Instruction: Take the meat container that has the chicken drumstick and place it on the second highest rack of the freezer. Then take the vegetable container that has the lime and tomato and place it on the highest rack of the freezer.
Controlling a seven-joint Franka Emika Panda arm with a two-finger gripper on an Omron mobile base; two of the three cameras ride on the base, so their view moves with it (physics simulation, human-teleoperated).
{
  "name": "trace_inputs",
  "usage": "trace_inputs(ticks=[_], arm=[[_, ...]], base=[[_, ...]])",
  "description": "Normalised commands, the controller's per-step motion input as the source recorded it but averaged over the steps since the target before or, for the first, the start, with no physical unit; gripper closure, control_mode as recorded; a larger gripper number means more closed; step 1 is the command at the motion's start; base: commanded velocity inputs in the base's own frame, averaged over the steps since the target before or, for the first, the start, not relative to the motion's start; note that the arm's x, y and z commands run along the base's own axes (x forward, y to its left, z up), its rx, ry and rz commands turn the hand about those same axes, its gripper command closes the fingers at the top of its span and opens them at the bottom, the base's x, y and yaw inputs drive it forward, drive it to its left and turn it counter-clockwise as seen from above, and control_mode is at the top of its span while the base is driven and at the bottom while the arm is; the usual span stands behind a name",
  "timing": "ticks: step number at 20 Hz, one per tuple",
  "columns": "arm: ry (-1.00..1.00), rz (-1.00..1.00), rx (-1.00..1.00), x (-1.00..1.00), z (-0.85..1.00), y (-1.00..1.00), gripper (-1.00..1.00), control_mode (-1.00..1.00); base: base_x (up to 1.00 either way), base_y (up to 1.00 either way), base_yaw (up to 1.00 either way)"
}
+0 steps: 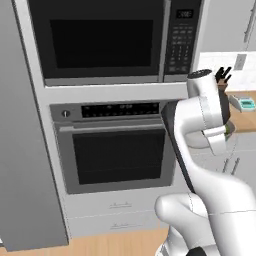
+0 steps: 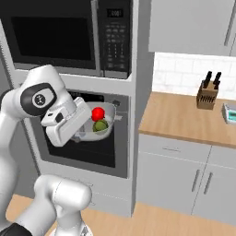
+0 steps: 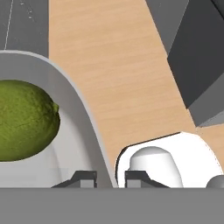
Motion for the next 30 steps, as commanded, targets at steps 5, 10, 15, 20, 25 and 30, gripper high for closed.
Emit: trace_inputs(ticks=[5,10,15,20,25,30], arm=[[0.0,0.0,0.0,0.0,0.0,0.0,1.0,1.0],[0.0,0.0,0.0,0.0,0.0,0.0,1.0,1.0],[0.0,0.0,0.0,0.0,0.0,0.0,1.0,1.0],[0.0,0.0,0.0,0.0,0.0,0.0,1.0,1.0],[0.0,0.0,0.0,0.0,0.0,0.0,1.0,1.0],[0.0,0.0,0.0,0.0,0.0,0.0,1.0,1.0]], base=[[0.0,1.0,0.29],[0.0,1.0,0.43],[0.06,1.0,0.45],[0.32,1.0,0.3],[0.4,0.72,0.04],[0.36,0.28,-0.23]])
